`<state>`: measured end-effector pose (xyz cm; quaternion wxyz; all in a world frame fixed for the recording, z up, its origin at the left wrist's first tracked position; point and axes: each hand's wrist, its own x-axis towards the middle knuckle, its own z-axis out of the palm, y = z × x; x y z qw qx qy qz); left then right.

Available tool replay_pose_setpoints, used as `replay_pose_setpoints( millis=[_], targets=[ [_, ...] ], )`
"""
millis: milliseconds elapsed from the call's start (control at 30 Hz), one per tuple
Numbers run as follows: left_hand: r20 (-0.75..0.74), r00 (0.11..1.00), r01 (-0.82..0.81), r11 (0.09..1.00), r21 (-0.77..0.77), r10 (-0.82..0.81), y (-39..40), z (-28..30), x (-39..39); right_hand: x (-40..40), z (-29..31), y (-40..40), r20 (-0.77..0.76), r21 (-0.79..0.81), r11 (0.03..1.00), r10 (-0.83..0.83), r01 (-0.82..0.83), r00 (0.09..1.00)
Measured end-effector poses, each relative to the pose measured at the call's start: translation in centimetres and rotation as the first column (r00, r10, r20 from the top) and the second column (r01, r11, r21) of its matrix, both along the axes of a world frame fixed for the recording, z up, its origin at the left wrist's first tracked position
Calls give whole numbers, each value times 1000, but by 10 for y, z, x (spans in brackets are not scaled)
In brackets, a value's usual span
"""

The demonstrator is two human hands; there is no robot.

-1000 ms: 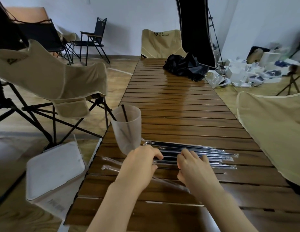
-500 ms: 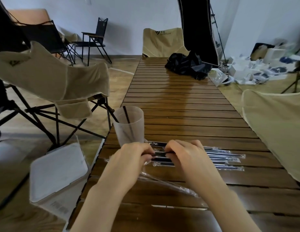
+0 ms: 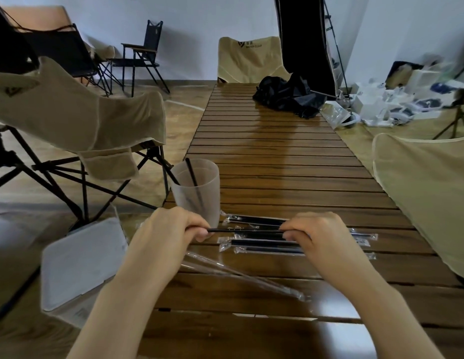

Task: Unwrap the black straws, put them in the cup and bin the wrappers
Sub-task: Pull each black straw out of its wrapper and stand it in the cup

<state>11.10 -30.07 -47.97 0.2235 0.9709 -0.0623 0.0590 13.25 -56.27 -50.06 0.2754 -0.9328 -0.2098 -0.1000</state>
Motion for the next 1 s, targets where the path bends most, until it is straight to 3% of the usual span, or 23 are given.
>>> replay_pose_setpoints(
  millis=[333, 533, 667, 1000],
  targets=[
    [-33, 997, 68, 992, -103, -72, -20, 7, -1, -5, 8, -4, 0, 105, 994, -15, 15, 1000],
    [-37, 997, 66, 991, -115, -71, -16, 9, -2, -6, 12, 1, -96, 130, 991, -5, 18, 995],
    [-6, 1000, 17, 995, -101, -18, -7, 11, -2, -3, 14, -2, -54, 107, 992, -56, 61, 997],
    [-15, 997, 72, 993, -89, -74, 3, 9, -2, -7, 8, 10, -16, 112, 994, -20, 22, 1000]
  ],
)
